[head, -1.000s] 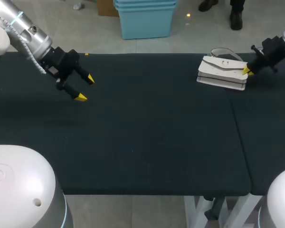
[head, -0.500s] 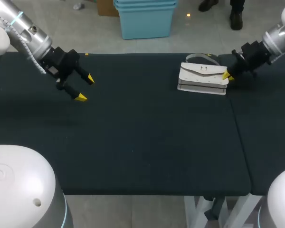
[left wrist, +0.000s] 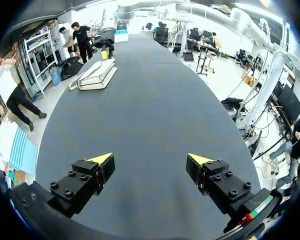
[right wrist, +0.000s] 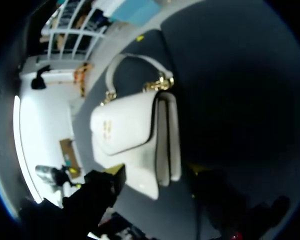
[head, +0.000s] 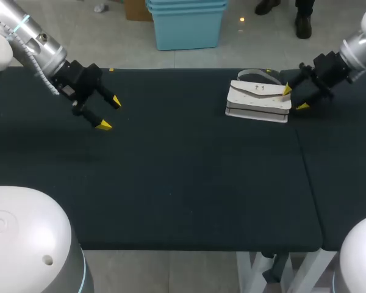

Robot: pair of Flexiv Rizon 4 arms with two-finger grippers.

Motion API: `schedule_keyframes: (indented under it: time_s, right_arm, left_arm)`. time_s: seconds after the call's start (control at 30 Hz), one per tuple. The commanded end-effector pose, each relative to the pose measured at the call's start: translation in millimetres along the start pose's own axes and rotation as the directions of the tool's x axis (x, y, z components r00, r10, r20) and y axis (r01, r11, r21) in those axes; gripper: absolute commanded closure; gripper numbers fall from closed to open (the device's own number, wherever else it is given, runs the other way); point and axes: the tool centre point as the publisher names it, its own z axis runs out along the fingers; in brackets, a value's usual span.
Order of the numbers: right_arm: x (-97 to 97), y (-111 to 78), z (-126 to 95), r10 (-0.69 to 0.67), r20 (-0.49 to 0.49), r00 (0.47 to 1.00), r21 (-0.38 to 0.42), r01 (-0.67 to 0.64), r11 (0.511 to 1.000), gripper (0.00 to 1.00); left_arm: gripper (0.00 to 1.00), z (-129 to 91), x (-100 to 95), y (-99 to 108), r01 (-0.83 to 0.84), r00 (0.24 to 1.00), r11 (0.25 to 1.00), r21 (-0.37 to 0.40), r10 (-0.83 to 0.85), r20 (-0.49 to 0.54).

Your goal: Pick up the bag, open it, inspect its contents, close it, and place it on the opposite side

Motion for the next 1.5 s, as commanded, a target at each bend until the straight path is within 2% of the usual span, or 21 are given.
schedule_keyframes:
  time_s: [0.03,0.13,0.2,0.23,0.33,0.6,1.0,1.07,1.1,1.13,1.17,1.33,1.5]
  right_arm:
    - [-7.6,-8.3,0.4,0.061,-0.028,0.998,-0.097,-0.064,0.993,0.12]
    - [-10.1,-7.7,0.8,0.11,-0.058,0.992,-0.11,-0.116,0.987,0.28]
    - [-10.2,-6.9,2.4,0.123,-0.075,0.99,-0.116,-0.131,0.985,0.5]
    - [-9.6,-6.7,3.3,0.128,-0.082,0.988,-0.117,-0.137,0.984,0.52]
    - [-5.4,-6.5,5.2,0.13,-0.091,0.987,-0.117,-0.14,0.983,0.56]
    - [1.0,-3.2,12.9,0.119,-0.106,0.987,-0.085,-0.129,0.988,0.55]
    - [11.9,-1.4,22.1,0.097,-0.11,0.989,-0.039,-0.102,0.994,0.62]
    - [12.0,-0.7,23.4,0.097,-0.115,0.989,-0.032,-0.101,0.994,0.68]
    - [12.0,-0.5,24.1,0.097,-0.118,0.988,-0.026,-0.101,0.995,0.75]
    - [12.0,-0.4,24.5,0.098,-0.119,0.988,-0.021,-0.101,0.995,0.97]
    - [12.2,-0.4,25.0,0.098,-0.12,0.988,-0.019,-0.1,0.995,1.0]
    - [15.2,-3.2,26.5,0.073,-0.133,0.988,0.002,-0.074,0.997,1.0]
    - [22.4,-10.7,34.2,0.036,-0.179,0.983,0.081,-0.022,0.996,1.0]
  left_arm:
    - [0.0,0.7,-0.9,1.0,-0.001,1.0,1.0,0.003,0.001,0.0]
    - [0.0,0.7,-0.9,1.0,-0.001,1.0,1.0,0.003,0.001,0.0]
    - [0.0,0.7,-0.9,1.0,-0.001,1.0,1.0,0.003,0.001,0.0]
    - [0.0,0.7,-0.9,1.0,-0.001,1.0,1.0,0.003,0.001,0.0]
    - [0.0,0.7,-0.9,1.0,-0.001,1.0,1.0,0.003,0.001,0.0]
    - [0.0,0.7,-0.9,1.0,-0.001,1.0,1.0,0.003,0.001,0.0]
    - [0.0,0.7,-0.9,1.0,-0.001,1.0,1.0,0.003,0.001,0.0]
    - [0.0,0.7,-0.9,1.0,-0.001,1.0,1.0,0.003,0.001,0.0]
    - [0.0,0.7,-0.9,1.0,-0.001,1.0,1.0,0.003,0.001,0.0]
    - [0.0,0.7,-0.9,1.0,-0.001,1.0,1.0,0.003,0.001,0.0]
    - [0.0,0.7,-0.9,1.0,-0.001,1.0,1.0,0.003,0.001,0.0]
    - [0.0,0.7,-0.9,1.0,-0.001,1.0,1.0,0.003,0.001,0.0]
    - [0.0,0.7,-0.9,1.0,-0.001,1.0,1.0,0.003,0.001,0.0]
